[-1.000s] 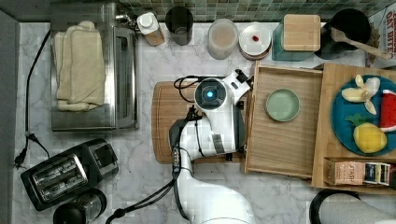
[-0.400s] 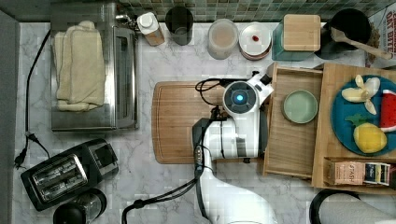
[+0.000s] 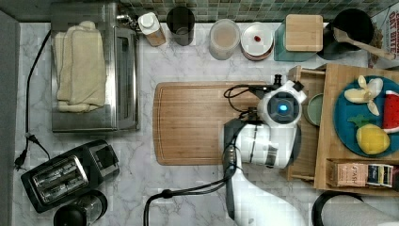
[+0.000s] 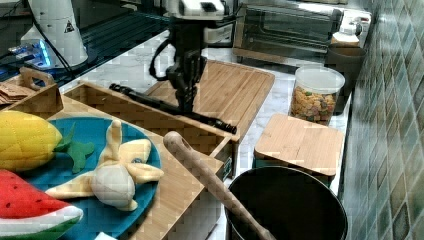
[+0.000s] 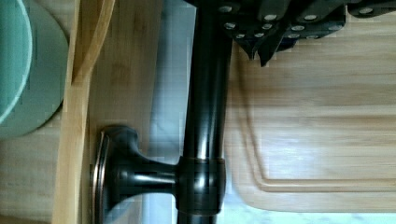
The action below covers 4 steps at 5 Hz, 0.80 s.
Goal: Close the drawer.
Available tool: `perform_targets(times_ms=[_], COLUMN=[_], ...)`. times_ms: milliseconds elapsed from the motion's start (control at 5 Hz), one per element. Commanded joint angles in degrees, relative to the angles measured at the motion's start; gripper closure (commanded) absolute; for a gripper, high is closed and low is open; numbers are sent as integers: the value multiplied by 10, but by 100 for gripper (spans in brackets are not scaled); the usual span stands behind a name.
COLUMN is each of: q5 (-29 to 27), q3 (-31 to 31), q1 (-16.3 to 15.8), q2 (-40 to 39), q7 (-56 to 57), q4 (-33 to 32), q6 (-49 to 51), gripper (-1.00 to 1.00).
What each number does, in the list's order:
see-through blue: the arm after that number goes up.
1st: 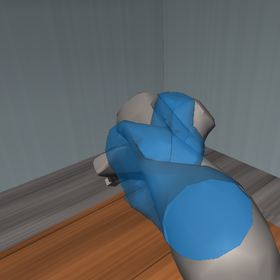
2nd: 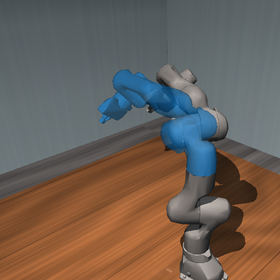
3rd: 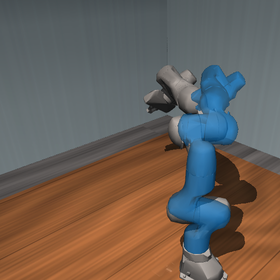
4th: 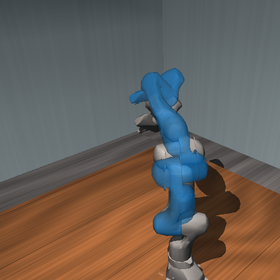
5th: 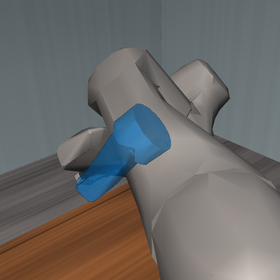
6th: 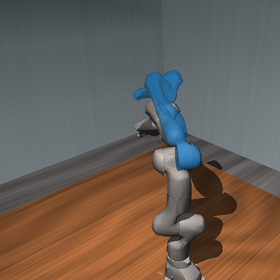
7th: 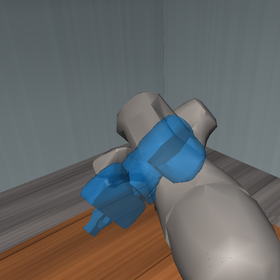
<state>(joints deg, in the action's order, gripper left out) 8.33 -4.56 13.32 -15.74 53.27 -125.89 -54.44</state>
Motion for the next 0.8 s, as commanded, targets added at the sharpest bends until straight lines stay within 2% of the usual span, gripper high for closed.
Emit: perform_targets(times_ms=[200, 400, 800], q5=[-17, 2, 78], q3=[-70, -78, -110], q1=[129, 141, 110], q2=[-17, -35, -17], q7=[151, 173, 65], q4=[67, 87, 67], q6=[-23, -30, -45], gripper=[100, 100, 100])
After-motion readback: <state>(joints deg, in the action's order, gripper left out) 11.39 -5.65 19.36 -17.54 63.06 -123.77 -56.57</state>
